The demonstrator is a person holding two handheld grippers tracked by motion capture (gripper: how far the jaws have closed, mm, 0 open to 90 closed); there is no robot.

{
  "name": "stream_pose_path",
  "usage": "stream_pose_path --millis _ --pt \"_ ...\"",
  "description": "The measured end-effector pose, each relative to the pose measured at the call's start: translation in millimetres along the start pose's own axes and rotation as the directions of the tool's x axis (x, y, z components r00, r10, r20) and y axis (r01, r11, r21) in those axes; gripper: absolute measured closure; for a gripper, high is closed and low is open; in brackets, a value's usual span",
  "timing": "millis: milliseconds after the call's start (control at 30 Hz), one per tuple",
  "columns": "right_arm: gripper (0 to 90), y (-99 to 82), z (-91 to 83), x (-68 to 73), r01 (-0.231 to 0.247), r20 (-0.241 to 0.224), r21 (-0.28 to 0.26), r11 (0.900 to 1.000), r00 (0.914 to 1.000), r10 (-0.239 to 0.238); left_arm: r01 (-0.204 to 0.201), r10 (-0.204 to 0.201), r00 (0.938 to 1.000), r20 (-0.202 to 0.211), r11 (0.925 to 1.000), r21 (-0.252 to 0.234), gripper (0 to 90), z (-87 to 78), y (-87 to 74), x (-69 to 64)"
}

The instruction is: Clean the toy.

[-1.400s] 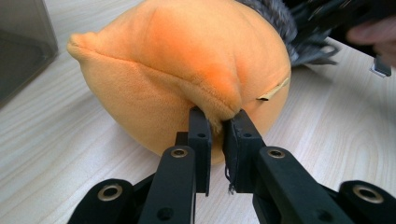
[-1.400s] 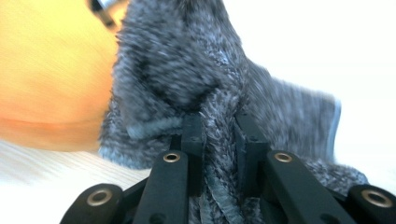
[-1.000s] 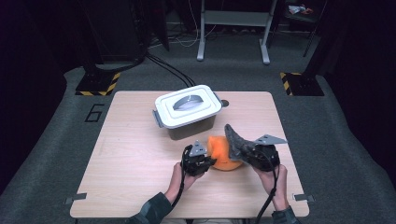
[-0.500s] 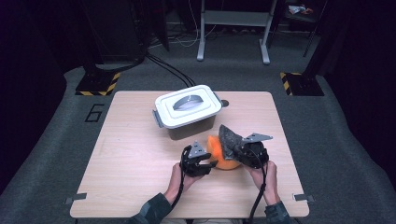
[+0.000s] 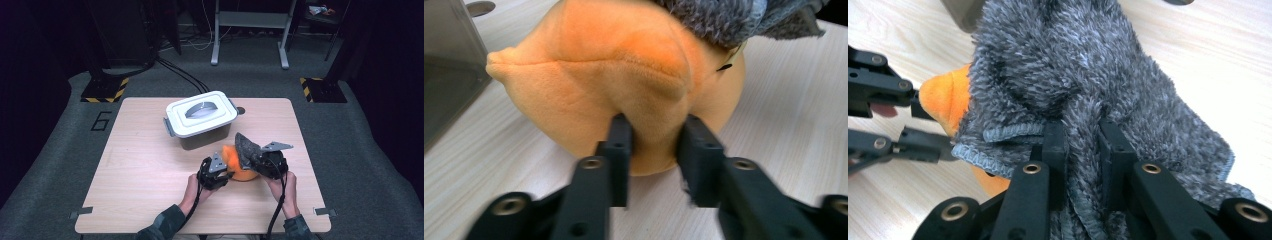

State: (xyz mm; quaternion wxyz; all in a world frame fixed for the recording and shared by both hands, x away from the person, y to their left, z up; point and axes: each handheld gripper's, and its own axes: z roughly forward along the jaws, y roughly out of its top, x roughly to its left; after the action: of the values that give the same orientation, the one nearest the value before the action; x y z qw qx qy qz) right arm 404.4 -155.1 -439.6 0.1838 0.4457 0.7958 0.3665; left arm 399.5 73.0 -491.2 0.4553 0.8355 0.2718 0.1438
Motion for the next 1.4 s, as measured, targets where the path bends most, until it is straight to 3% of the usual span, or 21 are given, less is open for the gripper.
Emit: stream_pose_path --millis 167,200,267,333,433,467,533,700,967,1167,1400 --pt "77.0 1.0 -11.4 4.3 0.012 0.018 -0.035 0.9993 0.9998 -0.011 0.023 -0.023 0.9997 0.008 0.9997 -0.009 80.2 -2.4 4.7 0.5" --pt "76.9 2.5 -20.3 8.2 0.006 -0.005 -0.069 0.9976 1.0 -0.007 0.041 -0.041 0.9989 0.023 0.9991 -0.009 80.3 -3.9 7.3 0.4" --pt "76.9 3.5 -23.5 10.8 0.01 -0.007 -0.078 0.9969 0.9999 -0.011 0.056 -0.056 0.998 0.03 0.9983 -0.012 80.4 -4.5 9.1 0.0" --pt "76.9 9.3 -32.5 27.0 0.055 -0.02 -0.091 0.9943 0.9982 -0.057 0.077 -0.076 0.9961 0.046 0.9969 -0.019 80.9 -7.6 13.3 -0.8" --pt "76.9 11.8 -32.0 36.7 0.095 -0.014 -0.077 0.9925 0.9952 -0.097 0.08 -0.079 0.9954 0.055 0.9966 -0.021 81.5 -10.6 15.7 -2.6" --pt "76.9 12.0 -23.1 44.4 0.135 0.001 -0.037 0.9901 0.9908 -0.135 0.072 -0.072 0.9965 0.043 0.9973 -0.011 81.6 -11.6 16.5 -5.0" --pt "77.0 9.6 -14.6 46.1 0.133 0.02 -0.029 0.9907 0.991 -0.133 0.084 -0.084 0.9957 0.041 0.9965 -0.003 81.9 -10.1 14.5 -3.0" --pt "77.1 6.2 -12.5 40.4 0.122 0.013 -0.033 0.9919 0.9924 -0.122 0.099 -0.099 0.9939 0.049 0.9951 -0.007 81.8 -9.3 12.9 -0.7" --pt "77.1 -2.1 -16.4 27.8 0.099 0.046 -0.014 0.995 0.9941 -0.098 0.118 -0.117 0.9916 0.056 0.9929 -0.016 81.7 -7.9 11.9 -1.7" --pt "77.1 -12.2 -16.4 12.1 0.051 0.072 -0.004 0.9987 0.9961 -0.05 0.122 -0.12 0.9908 0.062 0.9924 -0.017 81.6 -8.0 10.7 -0.7" --pt "77.1 -30.5 -7.6 -16.5 -0.037 0.105 0.031 0.9988 0.9939 0.033 0.128 -0.126 0.9897 0.068 0.9916 -0.018 81.6 -7.7 10.3 -0.2"
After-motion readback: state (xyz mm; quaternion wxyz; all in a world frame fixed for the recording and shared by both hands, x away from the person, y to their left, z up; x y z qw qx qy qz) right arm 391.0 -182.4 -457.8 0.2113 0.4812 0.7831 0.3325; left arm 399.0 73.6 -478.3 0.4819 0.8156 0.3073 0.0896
